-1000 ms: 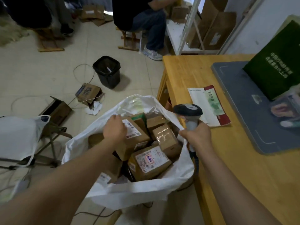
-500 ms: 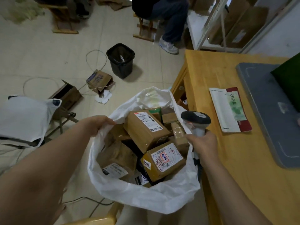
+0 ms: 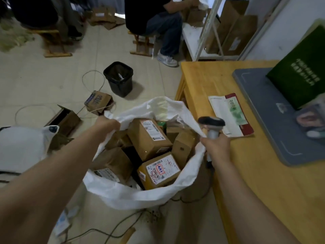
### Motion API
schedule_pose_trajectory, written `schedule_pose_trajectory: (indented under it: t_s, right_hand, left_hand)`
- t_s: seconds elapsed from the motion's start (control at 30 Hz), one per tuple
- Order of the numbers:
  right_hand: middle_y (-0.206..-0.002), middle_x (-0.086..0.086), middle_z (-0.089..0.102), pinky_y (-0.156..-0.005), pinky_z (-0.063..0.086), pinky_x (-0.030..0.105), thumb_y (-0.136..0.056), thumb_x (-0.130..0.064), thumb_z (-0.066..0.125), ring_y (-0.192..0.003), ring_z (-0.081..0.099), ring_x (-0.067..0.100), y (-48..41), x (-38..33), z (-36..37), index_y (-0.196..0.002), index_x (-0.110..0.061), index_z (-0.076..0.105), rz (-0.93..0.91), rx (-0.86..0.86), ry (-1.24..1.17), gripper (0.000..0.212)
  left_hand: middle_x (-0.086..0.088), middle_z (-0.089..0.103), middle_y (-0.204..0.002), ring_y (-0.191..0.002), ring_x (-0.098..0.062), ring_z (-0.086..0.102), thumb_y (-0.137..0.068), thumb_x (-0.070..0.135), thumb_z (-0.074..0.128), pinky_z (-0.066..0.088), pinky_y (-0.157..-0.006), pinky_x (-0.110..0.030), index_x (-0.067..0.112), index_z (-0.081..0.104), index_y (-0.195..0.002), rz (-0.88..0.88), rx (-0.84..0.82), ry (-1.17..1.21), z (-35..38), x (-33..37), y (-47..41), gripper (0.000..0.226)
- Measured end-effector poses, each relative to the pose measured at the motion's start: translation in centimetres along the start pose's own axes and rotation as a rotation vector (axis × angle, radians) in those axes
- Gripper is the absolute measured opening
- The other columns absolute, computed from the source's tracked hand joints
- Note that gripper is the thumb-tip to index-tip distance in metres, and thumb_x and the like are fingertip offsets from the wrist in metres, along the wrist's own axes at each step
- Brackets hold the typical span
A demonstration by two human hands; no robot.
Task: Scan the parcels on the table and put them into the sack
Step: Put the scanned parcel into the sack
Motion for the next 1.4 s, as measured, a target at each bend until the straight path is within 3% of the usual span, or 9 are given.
schedule_pose_trajectory:
  t_s: [0.13, 0.37, 0.57, 0.7, 0.83, 0.93, 1.0, 1.17, 1.4]
  right_hand:
    - [-0.093, 0.010, 0.061, -0.072, 0.047, 0.034, -0.082, -0.005, 0.068, -0.086, 0.059, 0.028, -0.8, 0.5, -0.8, -0.098, -0.007, 0.053, 0.011, 0.042, -0.028, 0.023]
    - [-0.100, 0.008, 0.057, -0.075, 0.044, 0.031, -0.082, -0.007, 0.070, -0.089, 0.055, 0.023, -1.2, -0.8, -0.6, -0.113, -0.003, 0.056, -0.052, 0.075, -0.078, 0.034]
    - [-0.094, 0.010, 0.061, -0.077, 0.053, 0.040, -0.081, -0.016, 0.075, -0.084, 0.060, 0.026, -1.1, 2.4, -1.1, -0.096, -0.007, 0.054, 0.043, 0.080, -0.077, 0.027]
    - [-0.088, 0.014, 0.065, -0.078, 0.057, 0.045, -0.081, -0.023, 0.076, -0.079, 0.064, 0.029, -0.6, 4.1, -2.2, -0.091, -0.001, 0.059, 0.100, 0.087, -0.136, 0.030]
    - [-0.092, 0.013, 0.067, -0.061, 0.055, 0.032, -0.084, -0.031, 0.072, -0.074, 0.065, 0.022, 0.7, 7.0, -4.0, -0.107, -0.006, 0.061, 0.168, 0.082, -0.303, 0.036]
    - [-0.100, 0.009, 0.064, -0.079, 0.056, 0.042, -0.080, -0.050, 0.071, -0.093, 0.064, 0.028, 2.0, 10.4, -6.6, -0.110, -0.015, 0.058, 0.293, 0.096, -0.409, 0.048]
    - [-0.094, 0.010, 0.062, -0.081, 0.055, 0.044, -0.075, -0.054, 0.073, -0.087, 0.063, 0.028, 3.1, 12.7, -9.0, -0.111, -0.015, 0.058, 0.388, 0.093, -0.509, 0.056]
    - [-0.068, 0.012, 0.055, -0.042, 0.049, 0.026, -0.081, -0.016, 0.076, -0.056, 0.054, 0.022, 6.5, 19.0, -16.5, -0.104, -0.004, 0.057, 0.477, 0.224, -0.804, 0.032]
    - [-0.082, 0.018, 0.060, -0.062, 0.050, 0.037, -0.085, 0.006, 0.061, -0.068, 0.059, 0.026, 10.5, 29.3, -28.3, -0.107, 0.002, 0.056, 0.486, 0.454, -1.147, 0.022]
  left_hand:
    - [-0.031, 0.058, -0.121, -0.115, -0.045, 0.055, -0.086, -0.005, 0.052, 0.046, -0.083, -0.041, -0.014, 0.056, -0.118, 0.117, 0.162, -0.043, 0.8, 2.1, 0.0, 0.034]
    - [-0.013, 0.047, -0.075, -0.063, -0.023, 0.041, -0.085, -0.004, 0.053, 0.036, -0.057, -0.030, 0.002, 0.050, -0.070, 0.149, 0.256, -0.103, -1.0, 3.7, -1.8, 0.016]
    - [-0.021, 0.063, -0.103, -0.102, -0.042, 0.058, -0.089, 0.008, 0.050, 0.046, -0.096, -0.047, 0.000, 0.063, -0.109, 0.209, 0.228, -0.218, 3.3, 1.5, -1.3, 0.025]
    - [-0.021, 0.040, -0.140, -0.131, -0.039, 0.036, -0.084, 0.017, 0.061, 0.024, -0.113, -0.049, 0.011, 0.041, -0.135, 0.196, 0.329, -0.428, 6.0, 3.2, 0.5, 0.055]
    - [-0.014, 0.010, -0.157, -0.145, -0.032, 0.007, -0.093, 0.021, 0.056, 0.004, -0.118, -0.045, 0.019, 0.024, -0.149, 0.350, 0.331, -0.408, 10.6, 5.5, 5.9, 0.064]
    - [-0.014, 0.007, -0.157, -0.144, -0.035, 0.007, -0.088, 0.025, 0.062, 0.007, -0.118, -0.049, 0.022, 0.022, -0.149, 0.520, 0.160, -0.535, 15.3, 5.9, 9.1, 0.073]
    - [-0.014, 0.009, -0.156, -0.144, -0.034, 0.008, -0.086, 0.024, 0.063, 0.008, -0.118, -0.049, 0.023, 0.022, -0.149, 0.597, 0.066, -0.574, 18.7, 6.1, 11.7, 0.075]
    - [-0.012, 0.020, -0.154, -0.143, -0.033, 0.016, -0.091, 0.019, 0.052, 0.009, -0.116, -0.048, 0.023, 0.017, -0.150, 0.750, -0.081, -0.653, 26.9, 6.5, 19.9, 0.069]
    - [-0.012, 0.026, -0.150, -0.140, -0.032, 0.023, -0.088, 0.015, 0.057, 0.014, -0.116, -0.046, 0.018, 0.016, -0.151, 0.997, -0.181, -0.781, 37.0, 4.7, 31.0, 0.075]
Point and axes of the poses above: each hand's wrist, its own y-axis away from the middle knuckle, its own z-axis out of the palm, x = y × z, the point moved 2 cm from there along -y, towards the middle knuckle
